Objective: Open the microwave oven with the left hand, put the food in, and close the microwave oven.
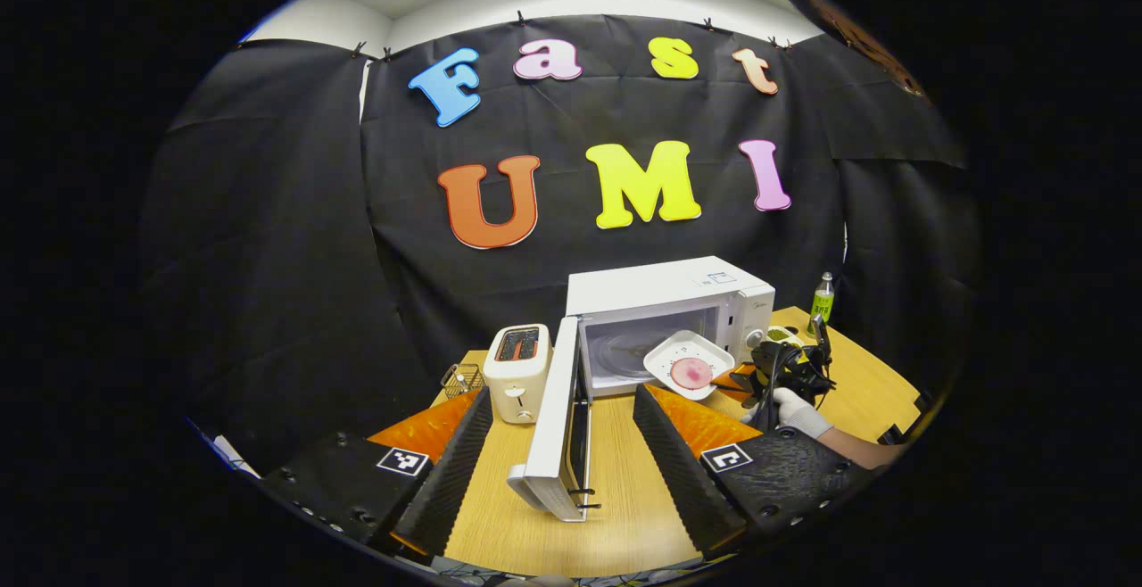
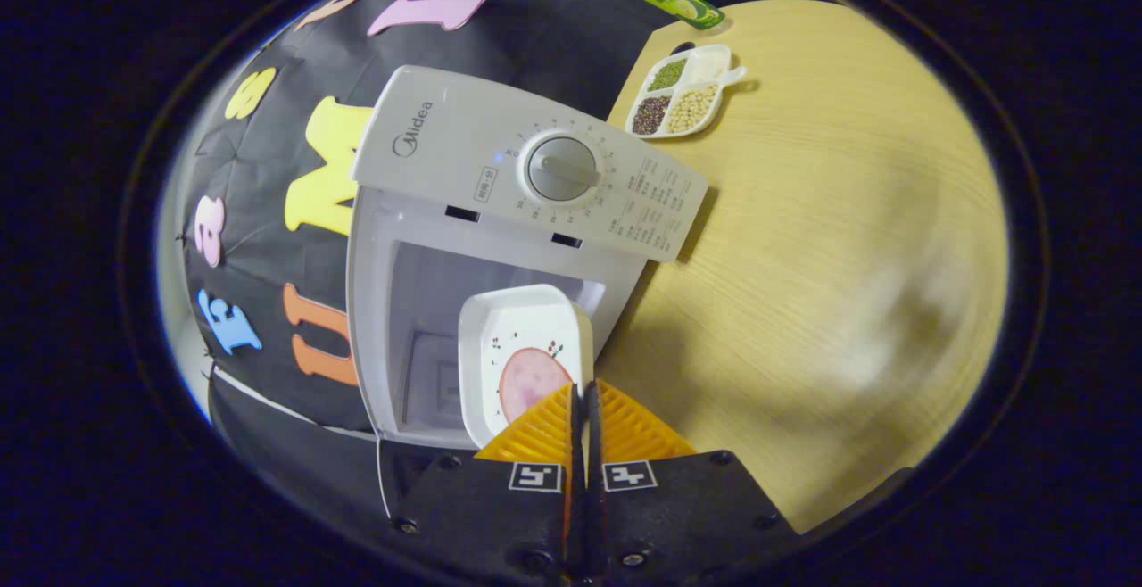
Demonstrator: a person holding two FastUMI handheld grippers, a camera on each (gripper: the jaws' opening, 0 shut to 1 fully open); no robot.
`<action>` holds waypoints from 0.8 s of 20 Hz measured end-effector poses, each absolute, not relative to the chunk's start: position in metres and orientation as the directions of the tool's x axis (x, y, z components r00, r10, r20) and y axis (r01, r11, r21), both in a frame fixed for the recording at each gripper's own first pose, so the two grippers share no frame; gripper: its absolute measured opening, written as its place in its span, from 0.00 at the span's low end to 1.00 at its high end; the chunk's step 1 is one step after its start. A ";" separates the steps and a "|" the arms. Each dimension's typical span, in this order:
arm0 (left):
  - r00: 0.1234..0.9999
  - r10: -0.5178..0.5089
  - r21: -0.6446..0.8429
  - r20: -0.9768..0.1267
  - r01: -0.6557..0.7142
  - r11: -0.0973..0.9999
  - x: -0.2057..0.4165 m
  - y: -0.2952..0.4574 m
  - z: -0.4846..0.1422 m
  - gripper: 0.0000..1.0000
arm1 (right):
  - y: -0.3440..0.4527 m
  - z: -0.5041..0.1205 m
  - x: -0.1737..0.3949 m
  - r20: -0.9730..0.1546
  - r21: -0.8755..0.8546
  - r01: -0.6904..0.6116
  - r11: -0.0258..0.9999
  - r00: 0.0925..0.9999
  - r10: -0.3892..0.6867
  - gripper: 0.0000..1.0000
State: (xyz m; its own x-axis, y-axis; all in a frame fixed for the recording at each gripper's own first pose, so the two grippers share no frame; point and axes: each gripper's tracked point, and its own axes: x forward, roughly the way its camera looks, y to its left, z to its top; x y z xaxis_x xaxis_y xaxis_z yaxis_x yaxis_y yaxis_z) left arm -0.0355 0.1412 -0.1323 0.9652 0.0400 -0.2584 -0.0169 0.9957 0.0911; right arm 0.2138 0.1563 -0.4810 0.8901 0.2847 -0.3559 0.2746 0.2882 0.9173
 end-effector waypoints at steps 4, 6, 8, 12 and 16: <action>0.961 0.048 0.103 -0.274 -0.021 0.994 -0.035 0.155 -0.145 0.95 | 0.202 -0.484 0.238 -0.347 0.922 0.285 0.261 0.908 0.234 0.00; 0.961 0.049 0.100 -0.270 -0.023 0.995 -0.032 0.160 -0.146 0.95 | 0.218 -0.479 0.256 -0.331 0.924 0.270 0.272 0.920 0.211 0.04; 0.962 0.053 0.095 -0.268 -0.028 0.995 -0.028 0.167 -0.145 0.95 | 0.231 -0.480 0.273 -0.336 0.926 0.286 0.248 0.922 0.194 0.04; 0.961 0.062 0.092 -0.271 -0.038 0.995 -0.021 0.177 -0.149 0.95 | 0.238 -0.475 0.316 -0.327 0.927 0.284 0.245 0.932 0.158 0.04; 0.956 0.077 0.096 -0.282 -0.051 0.994 -0.013 0.188 -0.155 0.95 | 0.243 -0.478 0.351 -0.329 0.923 0.291 0.250 0.936 0.123 0.00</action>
State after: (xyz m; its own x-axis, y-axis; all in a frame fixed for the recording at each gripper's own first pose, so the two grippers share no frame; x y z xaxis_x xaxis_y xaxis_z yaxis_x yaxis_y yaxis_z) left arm -0.0128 0.1882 -0.1547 0.9564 0.0766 -0.2820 -0.0513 0.9940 0.0963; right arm 0.3510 0.2426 -0.4780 0.9364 0.1227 -0.3286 0.2912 0.2503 0.9233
